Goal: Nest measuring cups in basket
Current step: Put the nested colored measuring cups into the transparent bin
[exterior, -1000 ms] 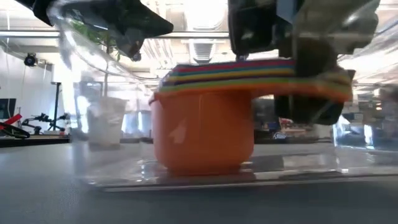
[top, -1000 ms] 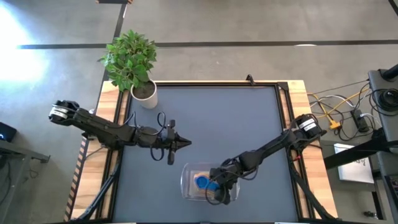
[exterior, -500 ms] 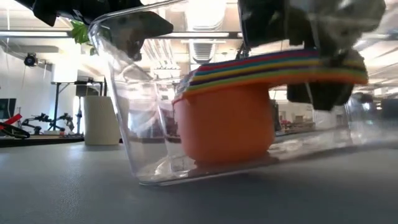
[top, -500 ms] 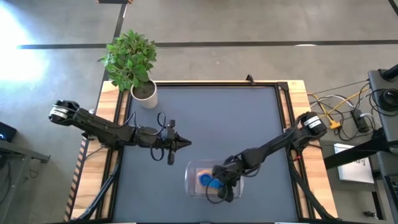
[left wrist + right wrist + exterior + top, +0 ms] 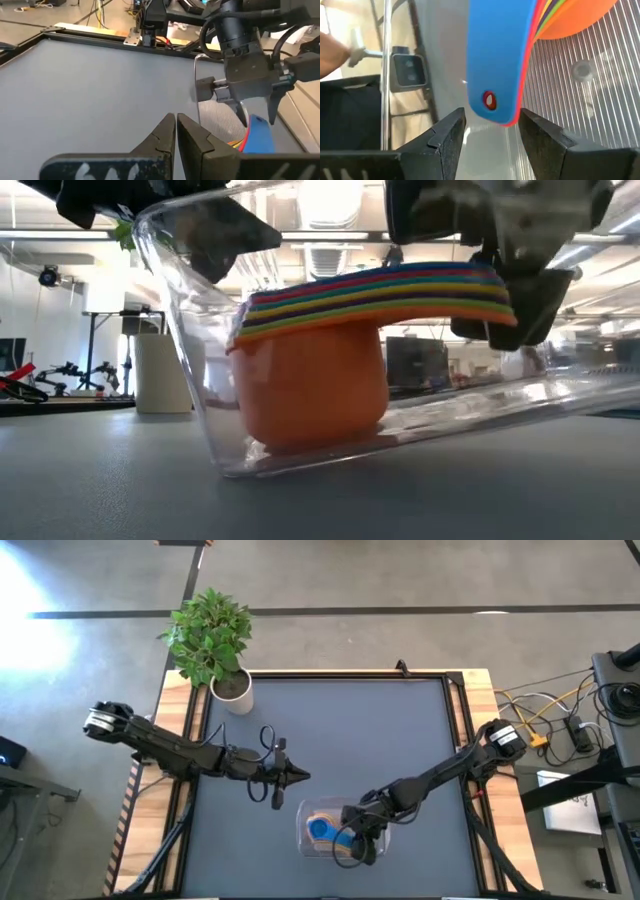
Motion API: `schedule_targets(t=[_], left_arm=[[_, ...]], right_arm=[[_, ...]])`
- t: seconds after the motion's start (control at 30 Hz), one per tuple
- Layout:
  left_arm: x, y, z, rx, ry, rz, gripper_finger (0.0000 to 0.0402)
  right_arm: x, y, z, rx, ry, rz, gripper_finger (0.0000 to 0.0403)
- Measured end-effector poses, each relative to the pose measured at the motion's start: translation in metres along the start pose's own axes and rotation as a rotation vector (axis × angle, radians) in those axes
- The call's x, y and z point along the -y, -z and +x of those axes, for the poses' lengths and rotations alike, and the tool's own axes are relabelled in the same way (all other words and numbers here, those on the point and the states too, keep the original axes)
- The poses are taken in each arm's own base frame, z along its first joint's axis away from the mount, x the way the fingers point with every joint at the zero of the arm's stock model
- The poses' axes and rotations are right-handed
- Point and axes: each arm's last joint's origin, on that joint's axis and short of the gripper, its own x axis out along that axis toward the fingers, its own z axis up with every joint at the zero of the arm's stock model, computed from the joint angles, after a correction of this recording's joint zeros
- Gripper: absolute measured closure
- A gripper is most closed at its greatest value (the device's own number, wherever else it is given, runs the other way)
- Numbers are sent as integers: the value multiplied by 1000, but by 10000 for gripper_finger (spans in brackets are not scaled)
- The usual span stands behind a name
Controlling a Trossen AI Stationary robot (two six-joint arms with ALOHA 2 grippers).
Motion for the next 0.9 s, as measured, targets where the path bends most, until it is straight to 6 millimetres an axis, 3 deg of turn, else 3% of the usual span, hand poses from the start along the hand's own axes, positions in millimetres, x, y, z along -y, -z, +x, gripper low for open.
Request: schedule_targets(t=[0.17,0.9], left_arm=[[2,-5,3,12,3,-2,402],[3,-5,3,6,23,-6,402]], right_arm=[[5,3,0,4,68,1,222],[-2,-2,-3,47,-1,-61,226]])
